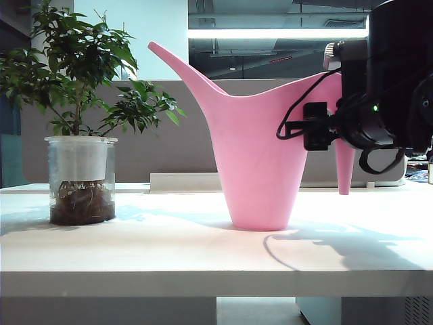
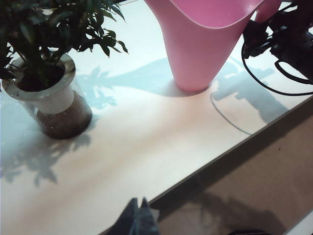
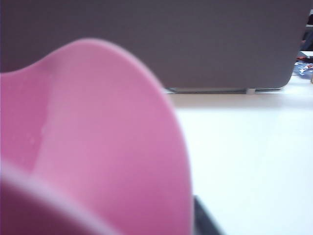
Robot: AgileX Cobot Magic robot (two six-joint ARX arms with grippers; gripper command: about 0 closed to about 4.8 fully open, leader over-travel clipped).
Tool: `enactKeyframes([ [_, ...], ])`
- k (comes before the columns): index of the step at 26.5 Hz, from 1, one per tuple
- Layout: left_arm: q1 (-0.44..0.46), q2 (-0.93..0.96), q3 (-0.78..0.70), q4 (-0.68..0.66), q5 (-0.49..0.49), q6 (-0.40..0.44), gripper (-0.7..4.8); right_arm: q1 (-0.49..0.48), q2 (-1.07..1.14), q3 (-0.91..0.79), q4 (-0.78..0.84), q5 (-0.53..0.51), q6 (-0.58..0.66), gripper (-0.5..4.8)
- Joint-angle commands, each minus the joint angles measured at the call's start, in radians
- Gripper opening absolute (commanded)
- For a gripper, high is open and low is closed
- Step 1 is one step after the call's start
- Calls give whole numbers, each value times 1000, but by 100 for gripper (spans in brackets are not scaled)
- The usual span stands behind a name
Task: Pick up the watering can from the table, water the potted plant, and put the can back.
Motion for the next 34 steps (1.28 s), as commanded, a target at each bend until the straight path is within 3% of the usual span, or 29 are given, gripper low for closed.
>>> enactKeyframes([
  [1, 0, -1, 3, 10, 2, 6, -5, 0, -3, 5, 11, 2, 0, 94],
  [2, 0, -1, 3, 10, 2, 6, -5, -2, -3, 5, 11, 2, -2, 63],
  [6, 0, -1, 3, 10, 2, 6, -5, -6, -7, 5, 69, 2, -140, 45],
  [7, 0, -1, 3, 10, 2, 6, -5, -20, -29, 7, 101, -12, -156, 1],
  [11, 0, -1, 3, 10, 2, 6, -5, -69, -150, 28, 85, -22, -175, -6],
  [13, 0, -1, 3, 10, 2, 6, -5, -101, -219, 47, 47, -77, -178, -6],
  [18, 0, -1, 3, 10, 2, 6, -5, -140, -393, 164, -224, -248, -286, -6],
  [23, 0, -1, 3, 10, 2, 6, -5, -139, -476, 312, -492, -272, -383, -6],
  [27, 0, -1, 3, 10, 2, 6, -5, -138, -487, 412, -595, -274, -459, -6],
  [29, 0, -1, 3, 10, 2, 6, -5, -137, -487, 494, -676, -343, -553, -6],
  [34, 0, -1, 3, 10, 2, 6, -5, -131, -485, 593, -787, -369, -659, -6],
])
